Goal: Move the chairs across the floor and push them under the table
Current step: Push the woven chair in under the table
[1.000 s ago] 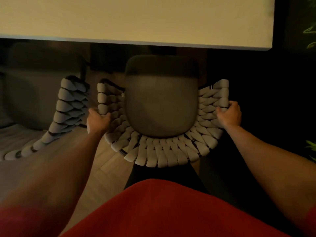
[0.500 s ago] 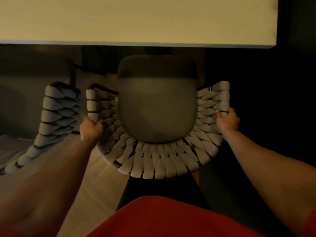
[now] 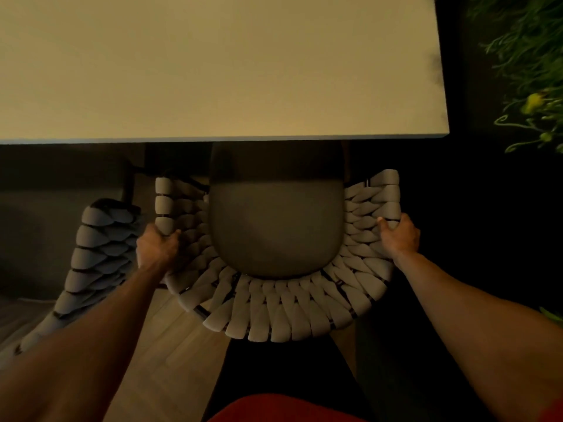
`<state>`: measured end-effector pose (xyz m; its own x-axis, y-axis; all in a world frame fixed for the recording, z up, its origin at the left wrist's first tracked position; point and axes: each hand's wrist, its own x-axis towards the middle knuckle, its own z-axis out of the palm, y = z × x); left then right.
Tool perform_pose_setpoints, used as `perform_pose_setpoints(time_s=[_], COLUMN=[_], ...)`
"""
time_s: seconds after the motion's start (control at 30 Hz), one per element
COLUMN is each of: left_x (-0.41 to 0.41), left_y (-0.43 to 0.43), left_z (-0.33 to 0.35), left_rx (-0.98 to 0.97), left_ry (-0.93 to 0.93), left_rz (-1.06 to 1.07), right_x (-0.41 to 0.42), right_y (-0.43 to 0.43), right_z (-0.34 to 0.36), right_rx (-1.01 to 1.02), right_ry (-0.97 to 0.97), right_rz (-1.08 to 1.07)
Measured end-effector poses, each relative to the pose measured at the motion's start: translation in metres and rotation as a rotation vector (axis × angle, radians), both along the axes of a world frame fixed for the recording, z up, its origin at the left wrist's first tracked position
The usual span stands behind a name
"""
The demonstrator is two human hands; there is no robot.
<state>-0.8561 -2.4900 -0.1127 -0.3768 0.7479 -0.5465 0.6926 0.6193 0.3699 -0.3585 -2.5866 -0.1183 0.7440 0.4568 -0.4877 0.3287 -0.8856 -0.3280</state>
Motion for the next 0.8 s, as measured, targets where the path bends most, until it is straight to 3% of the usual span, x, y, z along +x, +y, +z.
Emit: perform_pose_setpoints(time_s=[0.33,0.57,0.8], left_x=[0.008,0.016,0.024], left_y=[0.025,0.016,-0.043], left_z=[-0.027,0.001,0.037], left_rx=[-0.048,-0.135,-0.172], left_ry=[-0.012,-0.056,-0.085], left_rz=[-0.036,-0.07,-0.151], right_x=[0.027,0.024,0.001], right_y=[0.035,0.029,-0.007], right_z=[-0.03,-0.005,0.028], right_rx=[0.011,0.031,-0.034], right_ry=[0.003,0.091,0.037], right_rz=[-0.004,0.029,0.284])
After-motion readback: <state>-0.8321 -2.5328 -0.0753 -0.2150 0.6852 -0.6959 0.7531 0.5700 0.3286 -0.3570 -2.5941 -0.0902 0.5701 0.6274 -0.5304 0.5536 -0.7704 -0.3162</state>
